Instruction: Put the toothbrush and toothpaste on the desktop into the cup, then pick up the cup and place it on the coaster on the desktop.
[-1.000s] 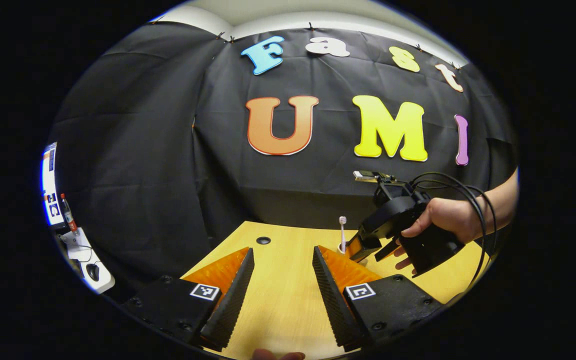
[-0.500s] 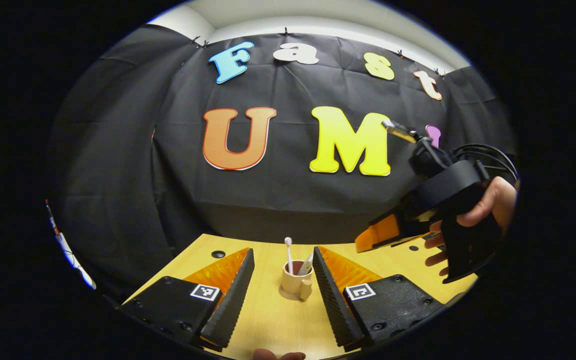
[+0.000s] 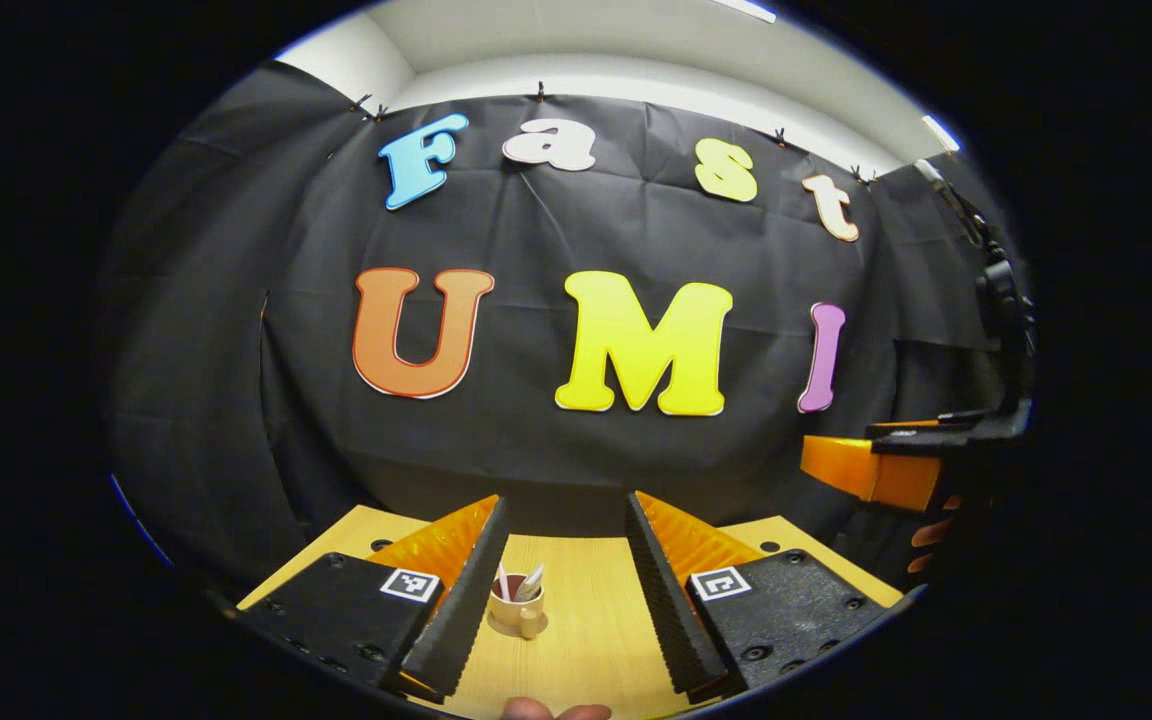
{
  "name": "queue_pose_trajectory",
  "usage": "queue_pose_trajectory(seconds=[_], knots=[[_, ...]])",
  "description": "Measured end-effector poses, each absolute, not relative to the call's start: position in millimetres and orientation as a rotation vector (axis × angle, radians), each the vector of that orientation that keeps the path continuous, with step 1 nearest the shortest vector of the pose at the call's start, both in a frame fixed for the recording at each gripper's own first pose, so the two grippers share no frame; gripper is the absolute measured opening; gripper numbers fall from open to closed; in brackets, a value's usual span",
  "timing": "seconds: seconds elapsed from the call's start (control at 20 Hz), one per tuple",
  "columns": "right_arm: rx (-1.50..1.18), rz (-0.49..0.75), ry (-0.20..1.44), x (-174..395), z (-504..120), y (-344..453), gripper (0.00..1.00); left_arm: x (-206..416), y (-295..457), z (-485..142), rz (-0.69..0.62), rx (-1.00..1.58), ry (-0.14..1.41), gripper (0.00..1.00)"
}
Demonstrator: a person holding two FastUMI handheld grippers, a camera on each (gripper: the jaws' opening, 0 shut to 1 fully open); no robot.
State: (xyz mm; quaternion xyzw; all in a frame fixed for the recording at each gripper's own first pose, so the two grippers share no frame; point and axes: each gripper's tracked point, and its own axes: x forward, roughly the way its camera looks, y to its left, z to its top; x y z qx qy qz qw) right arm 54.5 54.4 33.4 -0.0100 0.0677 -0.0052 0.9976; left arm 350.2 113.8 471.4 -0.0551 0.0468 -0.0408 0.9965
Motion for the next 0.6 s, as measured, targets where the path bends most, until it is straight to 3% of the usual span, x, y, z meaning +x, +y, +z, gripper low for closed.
queue_pose_trajectory(seconds=[0.15,0.2,0.35,0.55,0.6], knots=[[-0.032,-0.034,0.067,37,45,46,0.95,341,117,499,-0.052,-0.117,0.052,0.77],[-0.030,-0.031,0.059,33,47,48,0.95,336,117,506,-0.047,-0.109,0.037,0.70],[-0.013,-0.025,0.051,23,45,46,0.95,325,118,516,-0.036,-0.079,0.008,0.92],[0.005,-0.014,0.017,4,48,49,0.95,311,121,516,-0.009,-0.073,0.005,0.95],[-0.002,-0.016,0.006,3,50,49,0.95,307,120,516,-0.008,-0.073,0.005,0.88]])
